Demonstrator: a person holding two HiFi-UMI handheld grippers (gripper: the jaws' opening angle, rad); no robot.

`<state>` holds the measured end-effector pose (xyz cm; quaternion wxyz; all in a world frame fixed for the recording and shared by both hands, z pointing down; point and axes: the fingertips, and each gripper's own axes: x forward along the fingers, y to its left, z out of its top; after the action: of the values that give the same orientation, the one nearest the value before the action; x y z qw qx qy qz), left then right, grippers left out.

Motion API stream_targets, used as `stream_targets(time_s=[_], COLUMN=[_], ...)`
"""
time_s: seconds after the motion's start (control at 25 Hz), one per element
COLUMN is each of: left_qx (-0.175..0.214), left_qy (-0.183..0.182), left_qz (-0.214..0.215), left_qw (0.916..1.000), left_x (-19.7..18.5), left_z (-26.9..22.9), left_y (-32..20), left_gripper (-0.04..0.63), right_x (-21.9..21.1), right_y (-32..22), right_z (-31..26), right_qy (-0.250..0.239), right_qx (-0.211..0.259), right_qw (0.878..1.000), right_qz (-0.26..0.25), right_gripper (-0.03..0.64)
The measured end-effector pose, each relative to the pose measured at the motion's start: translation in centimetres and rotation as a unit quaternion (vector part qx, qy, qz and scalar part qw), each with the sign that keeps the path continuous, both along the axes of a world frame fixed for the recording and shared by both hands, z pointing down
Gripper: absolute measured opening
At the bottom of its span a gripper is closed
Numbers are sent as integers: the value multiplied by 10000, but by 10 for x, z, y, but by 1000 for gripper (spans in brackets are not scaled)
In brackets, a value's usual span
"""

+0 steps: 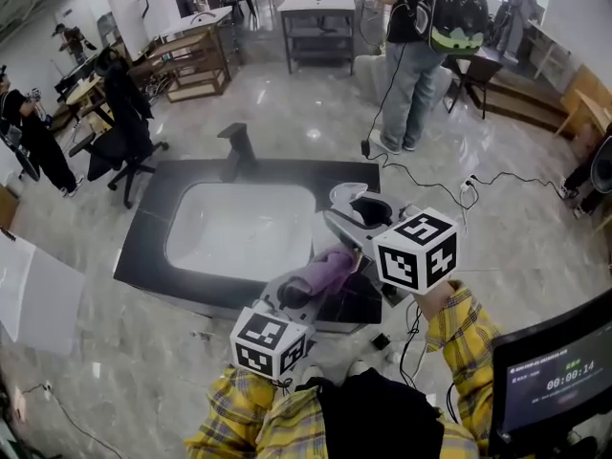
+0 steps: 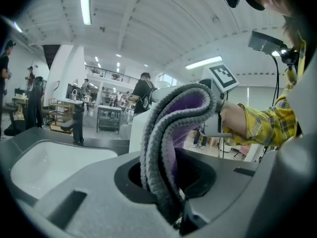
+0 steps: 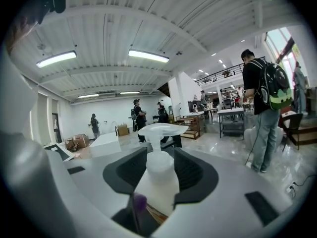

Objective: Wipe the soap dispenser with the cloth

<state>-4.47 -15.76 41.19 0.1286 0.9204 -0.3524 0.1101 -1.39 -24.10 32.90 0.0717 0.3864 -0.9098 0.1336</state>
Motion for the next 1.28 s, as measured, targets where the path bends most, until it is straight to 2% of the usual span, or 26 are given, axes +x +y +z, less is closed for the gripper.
stream_targets(time_s=[0.2,0.52,0.84,1.16,1.28], left_qx=[297,490,220,-282,-396], left_qy=[-593,-1037,-970,-556,-646], left_qz=[125,362,436,524,562], left_qw=[9977,9927,9941,9967,9955], left_x=[1,11,22,26,29], left_z=[-1,-2,11,32,46], left_y=[-4,-14,-16,-20,-19], left_gripper=[72,72,72,72,72], right_x=[1,-2,-3,-2,-1], right_y=[1,-2,2,4,6], right_z=[-1,-2,-1,-3,-2], right_qy=[18,10,-69,-221,-272], right_qx=[-36,-133,-45,200,251], right_qw=[10000,9992,9977,9948,9941], right_qz=[14,-388,-671,-971,-1023], right_gripper=[158,158,158,158,156])
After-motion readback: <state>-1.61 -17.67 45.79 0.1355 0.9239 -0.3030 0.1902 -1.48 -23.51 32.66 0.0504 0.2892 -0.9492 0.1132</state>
